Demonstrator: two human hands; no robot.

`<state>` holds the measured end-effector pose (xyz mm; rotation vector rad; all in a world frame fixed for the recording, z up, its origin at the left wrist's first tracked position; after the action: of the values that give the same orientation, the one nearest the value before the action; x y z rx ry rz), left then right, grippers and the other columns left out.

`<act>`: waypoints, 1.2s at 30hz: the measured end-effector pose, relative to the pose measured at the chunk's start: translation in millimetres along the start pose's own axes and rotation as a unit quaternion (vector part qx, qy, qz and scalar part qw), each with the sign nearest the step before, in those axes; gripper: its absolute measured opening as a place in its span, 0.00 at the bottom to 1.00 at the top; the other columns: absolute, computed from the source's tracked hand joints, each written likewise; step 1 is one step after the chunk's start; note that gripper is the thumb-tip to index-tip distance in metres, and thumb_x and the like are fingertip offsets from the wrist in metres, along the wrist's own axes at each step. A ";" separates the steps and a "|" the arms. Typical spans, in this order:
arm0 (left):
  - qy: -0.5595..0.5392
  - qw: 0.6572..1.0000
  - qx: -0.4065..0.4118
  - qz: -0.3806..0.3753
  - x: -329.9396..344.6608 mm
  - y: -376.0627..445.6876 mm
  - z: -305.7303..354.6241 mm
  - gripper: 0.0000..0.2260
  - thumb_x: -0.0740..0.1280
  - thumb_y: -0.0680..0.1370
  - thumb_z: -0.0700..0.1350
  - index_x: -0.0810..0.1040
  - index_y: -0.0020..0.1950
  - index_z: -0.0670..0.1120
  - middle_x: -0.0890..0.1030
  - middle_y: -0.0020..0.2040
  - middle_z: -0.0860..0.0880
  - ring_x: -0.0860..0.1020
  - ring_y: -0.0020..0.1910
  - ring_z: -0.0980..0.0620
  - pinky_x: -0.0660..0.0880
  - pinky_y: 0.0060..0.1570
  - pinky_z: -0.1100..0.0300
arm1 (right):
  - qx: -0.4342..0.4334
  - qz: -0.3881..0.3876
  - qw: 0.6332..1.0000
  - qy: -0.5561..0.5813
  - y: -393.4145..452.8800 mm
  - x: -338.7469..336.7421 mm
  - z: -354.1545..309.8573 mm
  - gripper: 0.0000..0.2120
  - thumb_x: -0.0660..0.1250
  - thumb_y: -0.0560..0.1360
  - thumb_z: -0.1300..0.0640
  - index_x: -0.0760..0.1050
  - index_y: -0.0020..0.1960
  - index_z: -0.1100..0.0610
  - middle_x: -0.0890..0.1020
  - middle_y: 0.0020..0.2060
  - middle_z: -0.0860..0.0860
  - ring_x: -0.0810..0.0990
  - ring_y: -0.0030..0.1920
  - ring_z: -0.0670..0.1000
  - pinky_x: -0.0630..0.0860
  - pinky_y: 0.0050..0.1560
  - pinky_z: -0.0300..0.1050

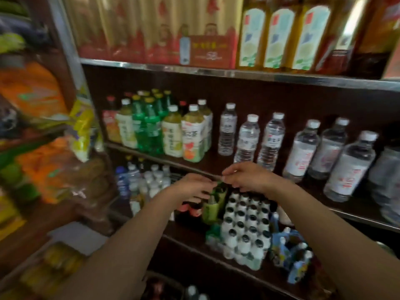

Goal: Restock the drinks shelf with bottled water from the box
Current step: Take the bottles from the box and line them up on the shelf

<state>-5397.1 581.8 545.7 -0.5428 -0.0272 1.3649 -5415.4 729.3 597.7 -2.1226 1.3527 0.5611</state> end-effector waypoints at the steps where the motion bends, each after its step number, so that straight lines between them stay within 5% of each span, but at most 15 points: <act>1: -0.001 1.000 -0.015 0.020 -26.5 -10.3 -21.3 0.16 0.67 0.77 0.49 0.75 0.63 0.45 0.80 0.57 0.48 0.79 0.53 0.50 0.74 0.52 0.58 | -0.009 -0.017 1.000 -0.020 6.4 24.2 -14.4 0.11 0.69 0.75 0.52 0.78 0.56 0.55 0.79 0.44 0.53 0.77 0.44 0.49 0.71 0.38 0.39; 3: -0.013 0.997 -0.043 0.059 -74.6 -35.2 -65.6 0.15 0.67 0.78 0.48 0.76 0.63 0.44 0.80 0.55 0.48 0.79 0.51 0.50 0.73 0.46 0.61 | -0.027 -0.053 0.997 -0.051 18.9 76.9 -40.9 0.08 0.69 0.75 0.52 0.79 0.51 0.54 0.78 0.39 0.50 0.75 0.39 0.47 0.69 0.34 0.38; 6: -0.038 0.990 -0.083 0.104 -137.1 -73.7 -134.2 0.08 0.65 0.79 0.48 0.76 0.56 0.47 0.79 0.55 0.48 0.78 0.53 0.50 0.72 0.52 0.58 | -0.049 -0.114 0.989 -0.082 33.6 164.6 -74.8 0.04 0.69 0.75 0.52 0.77 0.46 0.53 0.74 0.34 0.47 0.71 0.32 0.46 0.67 0.29 0.37; 9: -0.071 0.979 -0.134 0.133 -186.4 -106.8 -207.3 0.13 0.65 0.78 0.50 0.74 0.60 0.46 0.78 0.60 0.46 0.77 0.59 0.47 0.71 0.63 0.54 | -0.090 -0.170 0.972 -0.138 40.3 253.6 -104.4 0.11 0.69 0.75 0.49 0.79 0.54 0.55 0.77 0.42 0.46 0.75 0.45 0.47 0.70 0.42 0.38; 13: -0.121 0.959 -0.192 0.173 -228.3 -145.1 -309.3 0.19 0.65 0.79 0.48 0.72 0.66 0.40 0.78 0.62 0.43 0.78 0.55 0.48 0.75 0.50 0.60 | -0.064 -0.264 0.952 -0.139 46.5 372.1 -118.0 0.12 0.69 0.75 0.48 0.77 0.54 0.55 0.76 0.41 0.45 0.75 0.45 0.46 0.69 0.40 0.39; 18: -0.198 0.925 -0.244 0.216 -258.3 -187.9 -451.6 0.11 0.60 0.81 0.39 0.75 0.60 0.38 0.77 0.62 0.39 0.78 0.51 0.44 0.75 0.50 0.55 | -0.008 -0.328 0.937 -0.122 54.4 515.7 -98.9 0.16 0.70 0.74 0.48 0.76 0.59 0.54 0.78 0.46 0.48 0.77 0.47 0.48 0.72 0.41 0.39; 22: -0.267 0.875 -0.317 0.252 -249.1 -225.6 -562.1 0.13 0.58 0.82 0.41 0.74 0.65 0.41 0.76 0.58 0.47 0.77 0.52 0.49 0.74 0.45 0.59 | 0.051 -0.391 0.910 -0.131 53.8 630.9 -61.5 0.24 0.68 0.76 0.49 0.72 0.68 0.57 0.78 0.60 0.53 0.79 0.56 0.53 0.76 0.54 0.46; 25: -0.283 0.841 -0.376 0.268 -225.4 -245.6 -641.7 0.06 0.68 0.77 0.45 0.76 0.53 0.46 0.78 0.56 0.48 0.77 0.55 0.50 0.76 0.55 0.56 | 0.096 -0.433 0.886 -0.134 52.7 709.3 -23.2 0.26 0.68 0.76 0.49 0.68 0.71 0.57 0.77 0.58 0.51 0.78 0.55 0.52 0.76 0.53 0.45; 28: -0.313 0.802 -0.428 0.275 -196.2 -254.0 -717.0 0.09 0.71 0.75 0.46 0.75 0.52 0.46 0.77 0.60 0.44 0.75 0.61 0.46 0.74 0.58 0.53 | 0.132 -0.452 0.868 -0.157 51.8 778.0 22.6 0.27 0.68 0.76 0.48 0.67 0.72 0.55 0.75 0.62 0.50 0.76 0.59 0.51 0.76 0.56 0.44; 36: -0.462 0.633 -0.490 0.384 -120.3 -253.2 -859.7 0.21 0.71 0.75 0.42 0.70 0.64 0.40 0.74 0.63 0.43 0.72 0.64 0.41 0.69 0.53 0.53 | 0.188 -0.493 0.835 -0.157 49.7 920.0 126.4 0.26 0.70 0.75 0.50 0.68 0.70 0.56 0.74 0.65 0.52 0.75 0.62 0.52 0.74 0.52 0.45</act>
<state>-4910.6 141.4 -76.4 -0.7000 -1.6525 2.3208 -5094.8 168.3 -71.1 -1.9384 0.0633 0.1571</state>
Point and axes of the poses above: each hand's wrist, its own y-axis towards the middle knuckle, its own x-axis out of the palm, z = x × y, the point moved 6 cm from there along y, towards the middle knuckle
